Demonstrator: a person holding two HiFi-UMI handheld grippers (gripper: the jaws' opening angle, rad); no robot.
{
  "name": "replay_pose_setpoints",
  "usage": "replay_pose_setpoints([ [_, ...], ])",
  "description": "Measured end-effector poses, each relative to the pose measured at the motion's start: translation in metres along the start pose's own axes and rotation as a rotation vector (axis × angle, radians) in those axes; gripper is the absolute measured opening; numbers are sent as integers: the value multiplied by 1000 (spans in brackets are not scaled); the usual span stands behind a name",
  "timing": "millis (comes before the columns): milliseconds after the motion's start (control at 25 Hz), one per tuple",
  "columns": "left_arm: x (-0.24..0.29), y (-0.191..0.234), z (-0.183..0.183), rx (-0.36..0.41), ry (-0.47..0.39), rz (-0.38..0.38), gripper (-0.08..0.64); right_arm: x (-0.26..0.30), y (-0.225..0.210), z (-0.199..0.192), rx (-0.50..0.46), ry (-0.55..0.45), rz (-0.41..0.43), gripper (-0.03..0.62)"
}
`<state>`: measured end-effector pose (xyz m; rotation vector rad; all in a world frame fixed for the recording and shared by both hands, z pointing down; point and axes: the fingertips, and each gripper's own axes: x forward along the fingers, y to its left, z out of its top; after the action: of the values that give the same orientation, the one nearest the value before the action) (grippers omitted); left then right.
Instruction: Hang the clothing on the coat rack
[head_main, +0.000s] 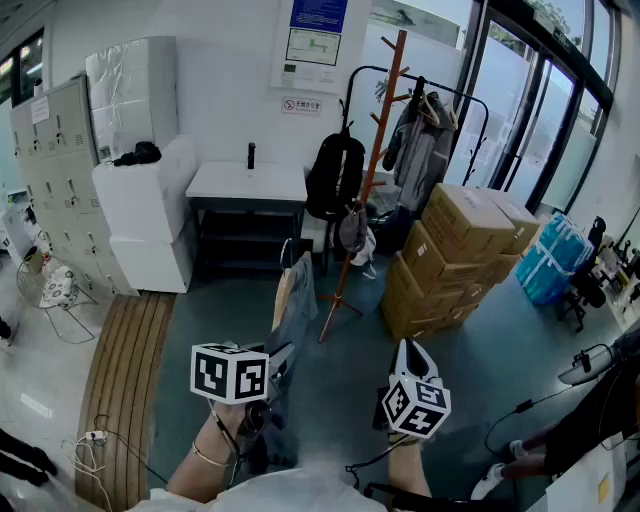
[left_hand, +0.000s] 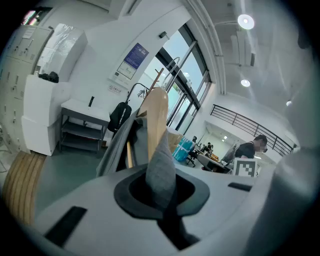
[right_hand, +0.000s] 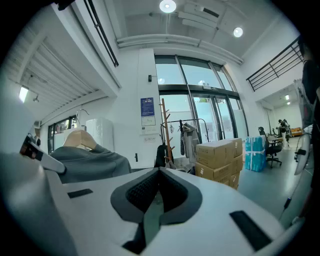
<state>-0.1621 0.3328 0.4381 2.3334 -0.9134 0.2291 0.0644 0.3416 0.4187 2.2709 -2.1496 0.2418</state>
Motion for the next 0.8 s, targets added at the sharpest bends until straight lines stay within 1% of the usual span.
replay_pose_setpoints([
  [280,-1,9,9,28,6,-11,28,6,10,5,-8,-8,-4,21],
  [480,-2,14,11,55,27,-23,28,8,16,4,24,-20,-20,23],
  [640,-3,19,14,74,29,-23,28,8,21,-3,31,-15,-30,23],
  [800,-2,26,16,70,25,-23,28,13,20,-16,53,17,-45,23],
])
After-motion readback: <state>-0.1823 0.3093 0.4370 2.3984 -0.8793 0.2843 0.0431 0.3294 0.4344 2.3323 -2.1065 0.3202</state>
